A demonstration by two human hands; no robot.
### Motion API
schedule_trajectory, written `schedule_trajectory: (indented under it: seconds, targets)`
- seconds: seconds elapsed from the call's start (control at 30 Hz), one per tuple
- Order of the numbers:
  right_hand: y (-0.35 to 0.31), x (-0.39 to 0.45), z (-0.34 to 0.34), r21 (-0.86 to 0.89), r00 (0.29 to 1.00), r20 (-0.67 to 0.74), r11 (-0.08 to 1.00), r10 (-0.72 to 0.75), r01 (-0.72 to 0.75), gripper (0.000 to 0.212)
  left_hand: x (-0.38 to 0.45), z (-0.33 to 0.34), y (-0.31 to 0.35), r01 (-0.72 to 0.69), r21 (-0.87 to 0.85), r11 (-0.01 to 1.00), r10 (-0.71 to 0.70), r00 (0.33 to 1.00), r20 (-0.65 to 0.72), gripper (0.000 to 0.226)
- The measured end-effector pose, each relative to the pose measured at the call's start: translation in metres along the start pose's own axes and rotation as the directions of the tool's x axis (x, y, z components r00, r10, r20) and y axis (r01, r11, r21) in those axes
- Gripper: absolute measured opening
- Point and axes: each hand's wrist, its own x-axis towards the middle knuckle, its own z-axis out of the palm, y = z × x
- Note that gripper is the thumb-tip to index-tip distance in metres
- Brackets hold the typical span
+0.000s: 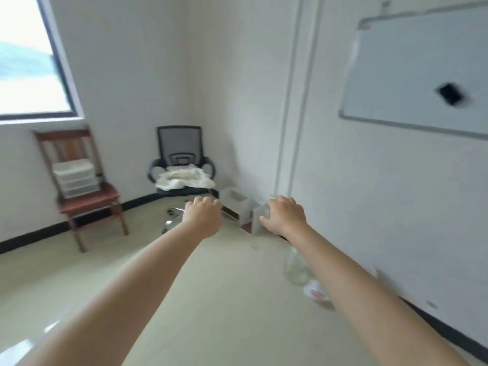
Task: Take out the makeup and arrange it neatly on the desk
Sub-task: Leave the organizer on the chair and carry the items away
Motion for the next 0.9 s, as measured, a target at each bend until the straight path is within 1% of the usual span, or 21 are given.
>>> schedule_trajectory:
  seconds: [0.1, 0.2, 0.3, 0.4, 0.5, 0.57, 0.7, 0.77, 0.9]
  targets:
    - [-0.058, 0.087, 0.016, 0.038, 0.985, 0.008, 0.984, -0.174, 0.173, 0.046, 0.041, 0.003, -0.068, 0.112, 0.044, 0.993, -0.112, 0.994, -0.004, 0.036]
    - [-0.126, 0.149, 0.041, 0.1, 0.944, 0.026, 0.941, -0.329, 0.325, 0.054, 0.068, 0.011, -0.131, 0.22, 0.069, 0.973, -0.22, 0.975, -0.009, 0.041]
    - [-0.19, 0.198, 0.075, 0.13, 0.894, 0.052, 0.891, -0.444, 0.435, 0.057, 0.089, 0.03, -0.193, 0.337, 0.109, 0.935, -0.34, 0.94, 0.008, 0.043]
    - [-0.248, 0.248, 0.108, 0.151, 0.852, 0.074, 0.85, -0.519, 0.505, 0.056, 0.114, 0.055, -0.255, 0.447, 0.098, 0.889, -0.451, 0.892, 0.025, 0.043]
    - [-0.302, 0.304, 0.135, 0.154, 0.813, 0.089, 0.814, -0.576, 0.56, 0.056, 0.151, 0.077, -0.318, 0.515, 0.098, 0.851, -0.519, 0.854, 0.019, 0.046]
    - [-0.339, 0.349, 0.144, 0.147, 0.802, 0.039, 0.797, -0.596, 0.585, 0.056, 0.183, 0.085, -0.364, 0.568, 0.083, 0.819, -0.568, 0.822, -0.022, 0.048]
    - [-0.406, 0.44, 0.15, 0.156, 0.809, -0.08, 0.795, -0.582, 0.587, 0.054, 0.25, 0.091, -0.453, 0.659, 0.034, 0.751, -0.651, 0.748, -0.129, 0.05]
    - [-0.435, 0.485, 0.153, 0.159, 0.802, -0.114, 0.786, -0.587, 0.597, 0.054, 0.284, 0.097, -0.49, 0.666, 0.045, 0.745, -0.652, 0.74, -0.164, 0.05]
    - [-0.49, 0.568, 0.17, 0.183, 0.798, -0.153, 0.776, -0.584, 0.603, 0.053, 0.349, 0.122, -0.554, 0.657, 0.068, 0.751, -0.636, 0.747, -0.192, 0.051]
